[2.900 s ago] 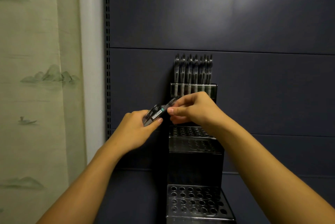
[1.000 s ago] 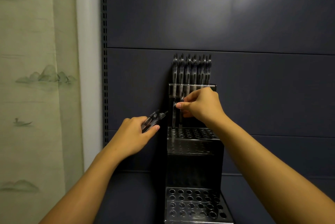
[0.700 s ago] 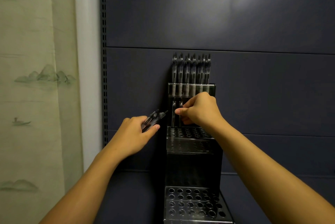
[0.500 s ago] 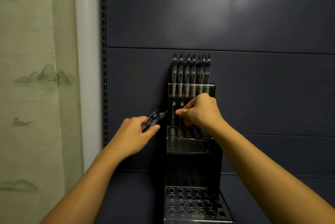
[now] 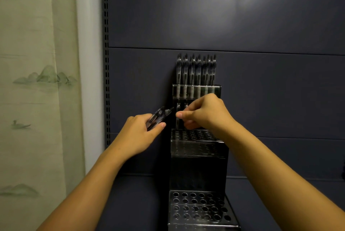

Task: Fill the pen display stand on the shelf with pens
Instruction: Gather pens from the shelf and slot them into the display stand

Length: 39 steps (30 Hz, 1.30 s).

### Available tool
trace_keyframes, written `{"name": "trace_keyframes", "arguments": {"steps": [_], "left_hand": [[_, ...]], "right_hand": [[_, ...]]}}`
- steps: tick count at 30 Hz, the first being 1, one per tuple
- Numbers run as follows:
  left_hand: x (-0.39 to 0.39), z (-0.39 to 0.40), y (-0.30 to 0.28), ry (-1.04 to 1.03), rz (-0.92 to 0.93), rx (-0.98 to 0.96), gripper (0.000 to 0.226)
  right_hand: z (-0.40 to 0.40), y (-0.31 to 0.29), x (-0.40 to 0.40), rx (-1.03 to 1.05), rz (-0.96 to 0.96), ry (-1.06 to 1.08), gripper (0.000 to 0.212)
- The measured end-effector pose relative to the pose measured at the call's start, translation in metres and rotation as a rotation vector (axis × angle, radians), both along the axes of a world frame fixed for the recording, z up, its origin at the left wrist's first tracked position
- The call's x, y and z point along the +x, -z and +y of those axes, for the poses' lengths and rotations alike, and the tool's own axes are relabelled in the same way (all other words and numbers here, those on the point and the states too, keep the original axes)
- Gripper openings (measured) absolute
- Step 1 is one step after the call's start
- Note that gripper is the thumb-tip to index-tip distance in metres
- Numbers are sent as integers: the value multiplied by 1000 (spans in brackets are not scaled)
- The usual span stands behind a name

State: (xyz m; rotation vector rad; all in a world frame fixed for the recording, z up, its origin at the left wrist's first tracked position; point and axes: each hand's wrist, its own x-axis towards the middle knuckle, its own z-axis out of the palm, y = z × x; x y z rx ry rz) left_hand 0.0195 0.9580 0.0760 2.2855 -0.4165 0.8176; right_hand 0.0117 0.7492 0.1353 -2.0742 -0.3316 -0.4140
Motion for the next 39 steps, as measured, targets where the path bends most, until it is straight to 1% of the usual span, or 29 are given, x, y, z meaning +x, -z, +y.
{"name": "trace_keyframes", "arguments": {"steps": [4, 7, 9, 15, 22, 25, 28, 31, 34, 37, 39], "left_hand": [[-3, -11, -5, 33, -8, -6, 28], [-5, -16, -5, 52, -5, -19, 25], [-5, -17, -5, 51, -1, -17, 24], [-5, -18, -7, 53, -9, -16, 28], [2, -22, -9, 86, -21, -17, 28], [7, -22, -6, 73, -12, -20, 34], [14, -19, -3, 62, -4, -29, 39], [20, -16, -3, 57, -1, -31, 39], [26, -14, -4, 40, -14, -34, 42], [32, -11, -5, 34, -19, -53, 45], [35, -10, -5, 29, -20, -59, 46]], "right_hand": [[12, 3, -3, 103, 88, -162, 28], [15, 6, -2, 224, 122, -209, 31], [16, 7, -1, 285, 148, -226, 29], [16, 8, -5, 422, 188, -238, 17], [11, 3, -5, 584, 207, -227, 12], [0, -4, -1, 696, 185, -209, 15], [-16, -14, 3, 764, 131, -218, 14], [-27, -22, 8, 777, 76, -205, 16], [-34, -26, 16, 733, 26, -172, 17], [-39, -27, 21, 644, -48, -151, 16], [-39, -25, 24, 536, -122, -104, 14]]}}
